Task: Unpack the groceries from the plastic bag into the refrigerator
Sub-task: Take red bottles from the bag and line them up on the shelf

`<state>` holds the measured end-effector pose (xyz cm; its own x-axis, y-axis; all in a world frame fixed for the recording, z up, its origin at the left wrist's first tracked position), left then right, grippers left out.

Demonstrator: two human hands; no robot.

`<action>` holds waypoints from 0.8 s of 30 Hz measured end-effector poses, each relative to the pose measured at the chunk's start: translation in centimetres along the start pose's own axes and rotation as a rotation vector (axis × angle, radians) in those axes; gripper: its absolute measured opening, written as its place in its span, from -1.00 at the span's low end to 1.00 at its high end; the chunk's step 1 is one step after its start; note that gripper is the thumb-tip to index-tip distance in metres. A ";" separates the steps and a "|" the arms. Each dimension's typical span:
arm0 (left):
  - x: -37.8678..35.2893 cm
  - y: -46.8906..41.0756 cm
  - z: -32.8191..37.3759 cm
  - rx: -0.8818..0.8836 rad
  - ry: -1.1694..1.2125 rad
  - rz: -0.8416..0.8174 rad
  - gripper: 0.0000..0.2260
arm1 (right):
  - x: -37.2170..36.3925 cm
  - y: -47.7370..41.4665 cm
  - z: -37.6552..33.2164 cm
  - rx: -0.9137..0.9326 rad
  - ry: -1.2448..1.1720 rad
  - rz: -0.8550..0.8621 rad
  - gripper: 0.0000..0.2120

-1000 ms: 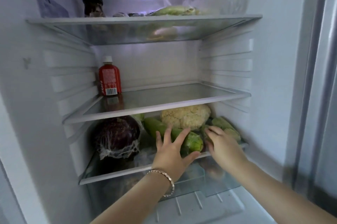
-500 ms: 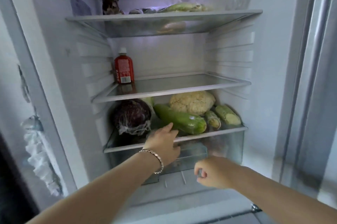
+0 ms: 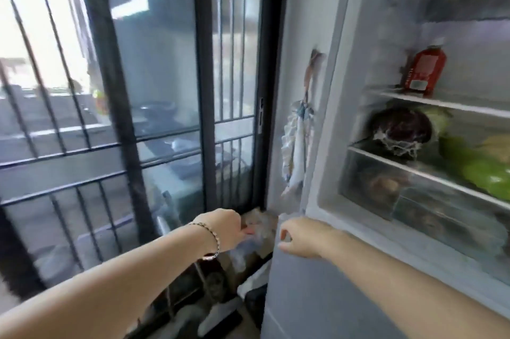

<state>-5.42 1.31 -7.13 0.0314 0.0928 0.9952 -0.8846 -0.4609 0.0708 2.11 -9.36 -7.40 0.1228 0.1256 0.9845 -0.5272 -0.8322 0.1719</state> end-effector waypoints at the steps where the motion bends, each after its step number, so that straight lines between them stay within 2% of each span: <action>1: -0.9 2.5 -3.2 0.075 -0.003 -0.018 -0.71 | -0.4 -0.2 -3.5 0.076 -0.008 -0.007 -0.65; 7: -4.7 22.0 -19.6 0.564 0.106 -0.061 -0.71 | -5.0 2.7 -25.9 0.456 0.003 -0.100 -0.69; 13: -8.7 48.4 -31.0 1.022 0.235 -0.015 -0.75 | -9.6 13.8 -50.3 0.916 0.168 -0.154 -0.69; 17: -11.3 69.5 -34.7 1.321 0.327 0.039 -0.79 | -12.4 25.2 -65.9 1.151 0.245 -0.156 -0.68; 22: -12.4 95.6 -34.8 1.649 0.385 0.094 -0.85 | -16.9 41.6 -82.8 1.411 0.339 -0.187 -0.79; 24: -12.2 104.6 -34.3 1.768 0.389 0.174 -0.86 | -18.0 48.3 -88.2 1.527 0.384 -0.162 -0.80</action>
<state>-114.26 -17.79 -14.17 -0.3243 0.0052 0.9459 0.6224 -0.7519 0.2175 -99.71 -4.18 -13.68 -0.2445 0.1902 0.9508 0.8064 -0.5046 0.3083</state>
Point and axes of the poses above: each hand's wrist, its own y-axis away from the middle knuckle, its own x-axis out of the back of the hand, z = x × y, the point moved 9 cm from there along -y, towards the middle knuckle, and after that the axes turned 5 degrees about z, right-handed, at the moved point
